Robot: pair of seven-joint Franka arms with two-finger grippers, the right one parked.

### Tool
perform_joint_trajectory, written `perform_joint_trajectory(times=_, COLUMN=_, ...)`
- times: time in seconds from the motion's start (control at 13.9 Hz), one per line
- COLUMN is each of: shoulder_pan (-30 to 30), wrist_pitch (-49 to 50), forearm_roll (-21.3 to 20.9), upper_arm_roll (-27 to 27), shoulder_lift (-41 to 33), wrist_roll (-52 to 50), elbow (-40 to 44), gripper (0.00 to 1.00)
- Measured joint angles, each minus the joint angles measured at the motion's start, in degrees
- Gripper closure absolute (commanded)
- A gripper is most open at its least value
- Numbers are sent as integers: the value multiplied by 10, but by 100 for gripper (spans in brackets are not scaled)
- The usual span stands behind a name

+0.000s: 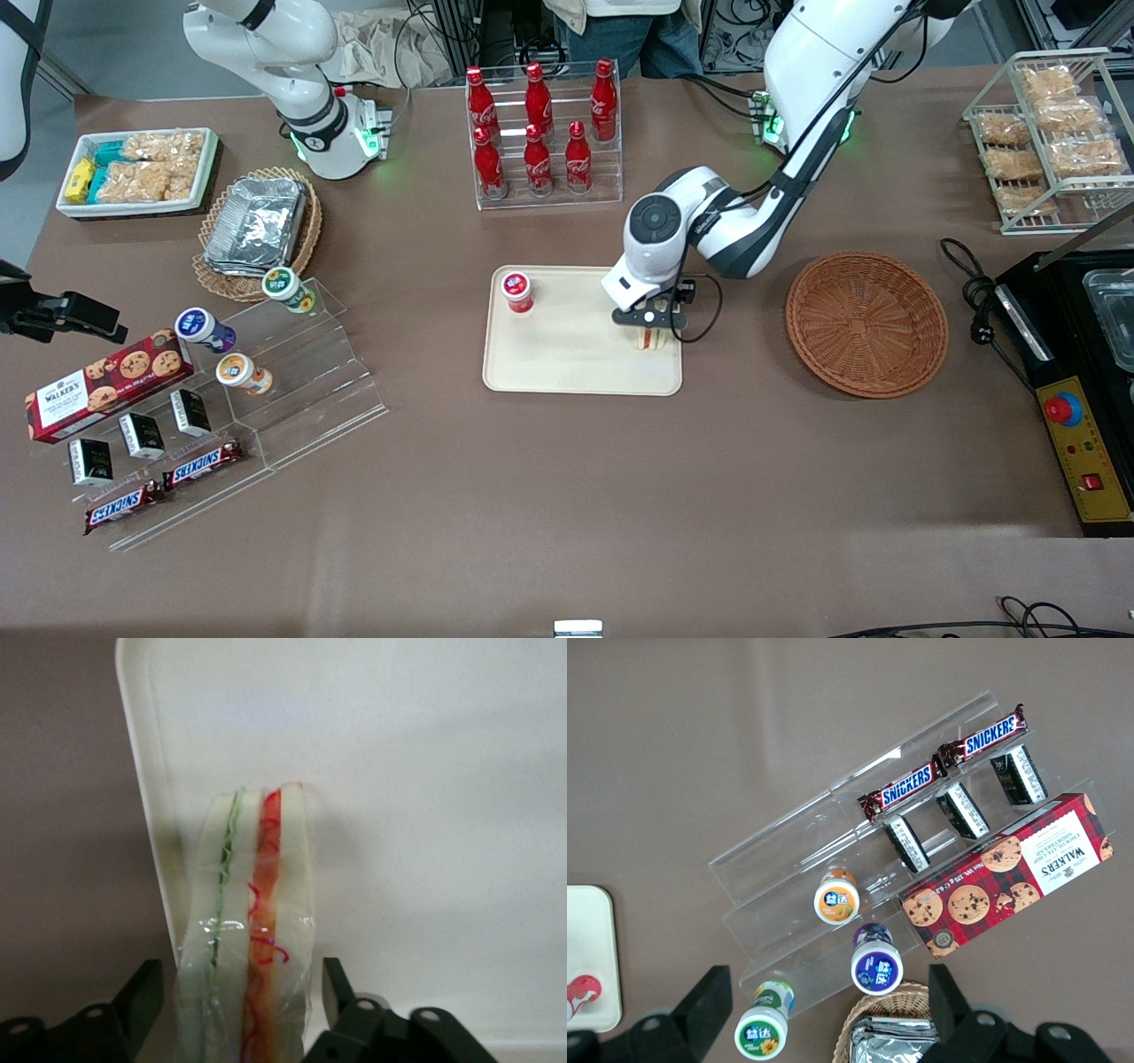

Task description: Place sandwich from basket to tray

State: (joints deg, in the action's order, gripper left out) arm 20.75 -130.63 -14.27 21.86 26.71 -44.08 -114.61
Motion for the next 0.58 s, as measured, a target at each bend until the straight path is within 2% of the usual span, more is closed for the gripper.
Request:
perform_joint_trajectory(times=0.29, shoulder_pan=-2, wrist_pitch=104, forearm_roll=7, upper_arm_roll=3, shoulder_lift=-24, wrist_roll=-3, elbow=95, gripper=0)
perform_joint_trajectory(times=0.58, shoulder_pan=-36, wrist_pitch=159, forearm_roll=53, upper_arm_roll=0, shoulder_lift=-104, wrist_roll=-8, elbow=135, gripper=0)
